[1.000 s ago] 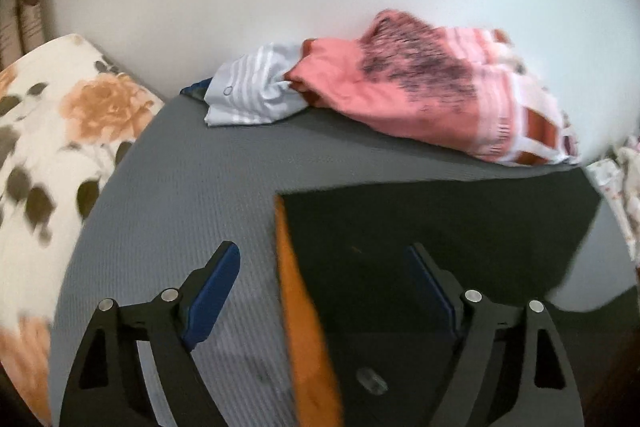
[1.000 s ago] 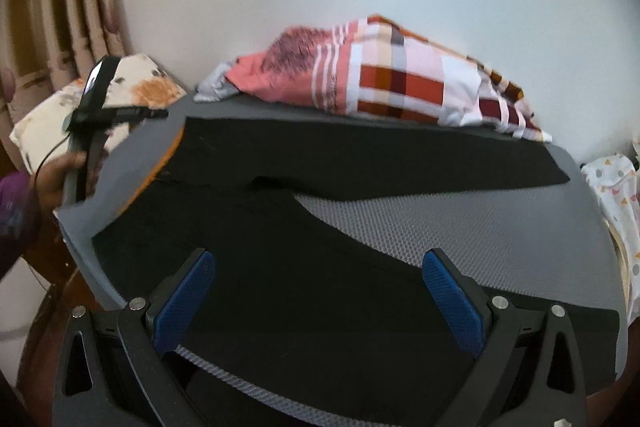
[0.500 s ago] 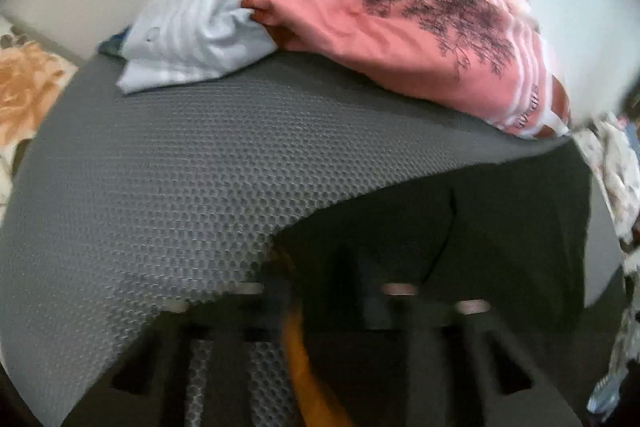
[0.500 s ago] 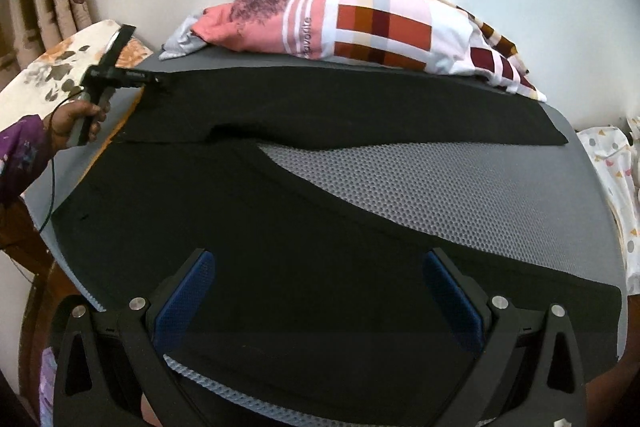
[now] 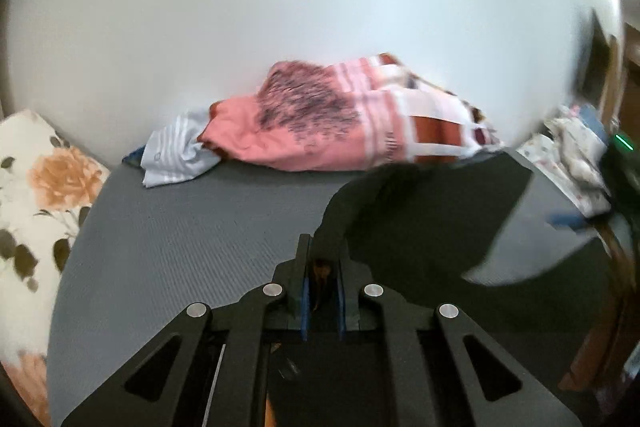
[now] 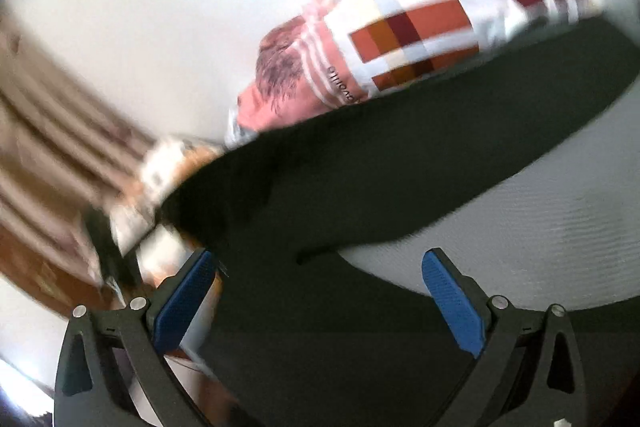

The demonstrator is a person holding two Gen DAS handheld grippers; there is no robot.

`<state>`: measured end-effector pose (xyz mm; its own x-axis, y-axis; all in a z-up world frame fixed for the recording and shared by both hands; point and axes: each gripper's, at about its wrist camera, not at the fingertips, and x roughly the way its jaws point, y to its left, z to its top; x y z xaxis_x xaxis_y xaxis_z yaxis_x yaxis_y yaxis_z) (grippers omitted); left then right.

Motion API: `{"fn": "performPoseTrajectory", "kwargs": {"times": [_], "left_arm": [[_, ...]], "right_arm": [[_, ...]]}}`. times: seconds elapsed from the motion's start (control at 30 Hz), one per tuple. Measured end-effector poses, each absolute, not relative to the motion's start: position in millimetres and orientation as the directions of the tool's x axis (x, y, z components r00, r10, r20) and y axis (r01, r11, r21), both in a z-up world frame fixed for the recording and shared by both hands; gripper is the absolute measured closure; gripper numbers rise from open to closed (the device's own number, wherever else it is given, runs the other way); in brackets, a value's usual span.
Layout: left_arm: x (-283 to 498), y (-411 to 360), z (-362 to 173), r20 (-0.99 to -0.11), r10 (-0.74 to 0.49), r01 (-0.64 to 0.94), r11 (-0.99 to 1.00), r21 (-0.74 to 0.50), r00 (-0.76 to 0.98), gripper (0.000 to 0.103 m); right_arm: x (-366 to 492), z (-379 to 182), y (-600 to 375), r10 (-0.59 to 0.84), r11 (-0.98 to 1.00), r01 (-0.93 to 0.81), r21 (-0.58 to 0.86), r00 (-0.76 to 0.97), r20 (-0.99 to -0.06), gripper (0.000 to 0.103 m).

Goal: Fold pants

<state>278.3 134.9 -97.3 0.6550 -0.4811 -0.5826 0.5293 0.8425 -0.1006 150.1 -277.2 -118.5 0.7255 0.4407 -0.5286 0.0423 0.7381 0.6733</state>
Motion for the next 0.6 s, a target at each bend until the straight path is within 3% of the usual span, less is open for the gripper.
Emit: {"fn": "performPoseTrajectory", "kwargs": {"times": [0.1,0.23,0.3,0.37,0.43,0.47,0.5,0.6], "left_arm": [[233,134,-96,-0.572,-0.506,0.541,0.832,-0.126,0.645,0.093],[185,134,-106,-0.578,-0.521,0.533,0.829,-0.169,0.628,0.092],[176,133,-112,-0.589,-0.523,0.528,0.829,-0.184,0.616,0.091],[169,133,-121,-0.604,-0.521,0.522,0.83,-0.196,0.603,0.091],[163,132,-128,-0.616,-0.52,0.517,0.831,-0.206,0.591,0.09],[161,131,-131,-0.621,-0.517,0.514,0.832,-0.206,0.588,0.09],[160,131,-134,-0.631,-0.511,0.512,0.835,-0.203,0.584,0.09],[161,134,-139,-0.655,-0.479,0.49,0.852,-0.185,0.585,0.09]], "right_arm": [[182,-119,-293,0.502,0.643,0.049,0.764,0.727,-0.468,0.0],[224,-134,-309,0.545,0.564,0.112,0.818,0.694,-0.471,0.001],[237,-152,-317,0.548,0.524,0.179,0.832,0.677,-0.491,0.007],[248,-170,-321,0.546,0.508,0.24,0.827,0.653,-0.525,0.024],[257,-188,-322,0.541,0.51,0.292,0.809,0.623,-0.565,0.057],[262,-198,-323,0.545,0.505,0.307,0.807,0.611,-0.574,0.067],[263,-203,-324,0.547,0.502,0.313,0.806,0.607,-0.576,0.092],[252,-198,-320,0.522,0.533,0.282,0.798,0.632,-0.572,0.097]]}}
